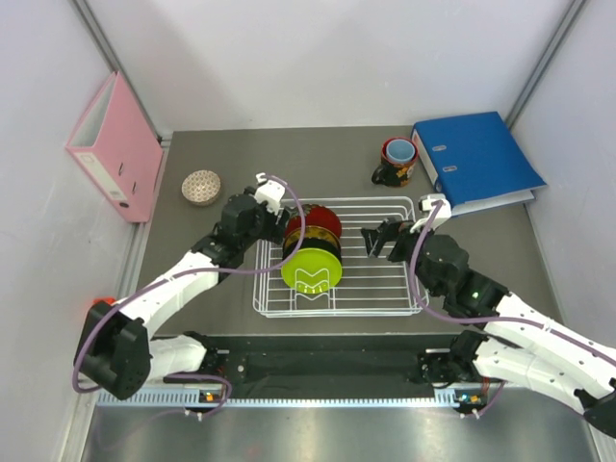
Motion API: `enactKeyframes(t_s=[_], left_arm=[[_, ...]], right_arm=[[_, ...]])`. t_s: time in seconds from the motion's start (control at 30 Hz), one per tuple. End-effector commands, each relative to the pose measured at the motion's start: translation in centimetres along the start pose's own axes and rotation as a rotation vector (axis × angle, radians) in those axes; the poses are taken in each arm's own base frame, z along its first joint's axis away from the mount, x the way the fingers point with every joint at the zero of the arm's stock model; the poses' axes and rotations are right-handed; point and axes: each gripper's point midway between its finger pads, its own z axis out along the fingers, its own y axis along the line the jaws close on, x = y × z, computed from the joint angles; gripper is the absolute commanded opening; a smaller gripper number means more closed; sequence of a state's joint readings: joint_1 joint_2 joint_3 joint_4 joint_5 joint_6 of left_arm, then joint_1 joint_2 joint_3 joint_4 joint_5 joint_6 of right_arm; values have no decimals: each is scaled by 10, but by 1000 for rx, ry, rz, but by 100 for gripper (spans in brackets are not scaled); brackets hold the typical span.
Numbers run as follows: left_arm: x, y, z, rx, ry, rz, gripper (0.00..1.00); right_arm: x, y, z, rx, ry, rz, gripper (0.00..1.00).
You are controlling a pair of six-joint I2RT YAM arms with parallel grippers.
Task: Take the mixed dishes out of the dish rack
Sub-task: Pick up the plate from the dish rack.
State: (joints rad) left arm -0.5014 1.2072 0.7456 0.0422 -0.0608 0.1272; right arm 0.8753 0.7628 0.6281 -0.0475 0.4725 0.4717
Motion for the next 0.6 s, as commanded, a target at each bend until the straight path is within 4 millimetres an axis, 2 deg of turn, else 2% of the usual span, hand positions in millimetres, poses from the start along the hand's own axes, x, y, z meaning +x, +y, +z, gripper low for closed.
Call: enactKeyframes(t_s=[0.0,0.23,0.4,0.57], left_arm=[[-24,0,10,-2,-104,-4,75],[-15,-6,30,26,-88,16,72],[-12,-18,33,90,-89,12,71],[0,-18,40,80,-77,15,66]], right_arm=[[-11,7,-4,-34,-41,21,100],[-9,6,-4,-31,-40,28,100],[-5,3,-4,-26,-33,27,100],[1,3,-2,-24,-19,29,100]])
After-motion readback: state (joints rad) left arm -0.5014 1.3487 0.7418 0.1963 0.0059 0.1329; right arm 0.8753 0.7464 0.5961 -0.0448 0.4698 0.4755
